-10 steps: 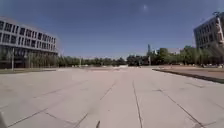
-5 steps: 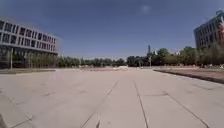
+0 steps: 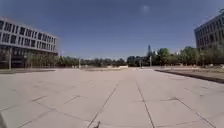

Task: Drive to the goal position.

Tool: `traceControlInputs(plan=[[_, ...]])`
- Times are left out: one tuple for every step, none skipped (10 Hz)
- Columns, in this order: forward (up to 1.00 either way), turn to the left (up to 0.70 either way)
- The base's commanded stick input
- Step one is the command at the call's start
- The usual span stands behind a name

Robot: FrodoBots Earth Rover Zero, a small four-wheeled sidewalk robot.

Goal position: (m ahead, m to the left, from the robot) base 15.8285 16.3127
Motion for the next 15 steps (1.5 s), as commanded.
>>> traceControlInputs(plan=[[0.7, 0.0], [0.7, 0.0], [0.7, 0.0], [0.7, 0.0], [0.7, 0.0], [0.7, 0.0], [0.7, 0.0], [0.7, 0.0], [0.7, 0.0], [0.7, 0.0], [0.7, 0.0], [0.7, 0.0], [0.7, 0.0], [0.7, 0.0], [0.7, 0.0]])
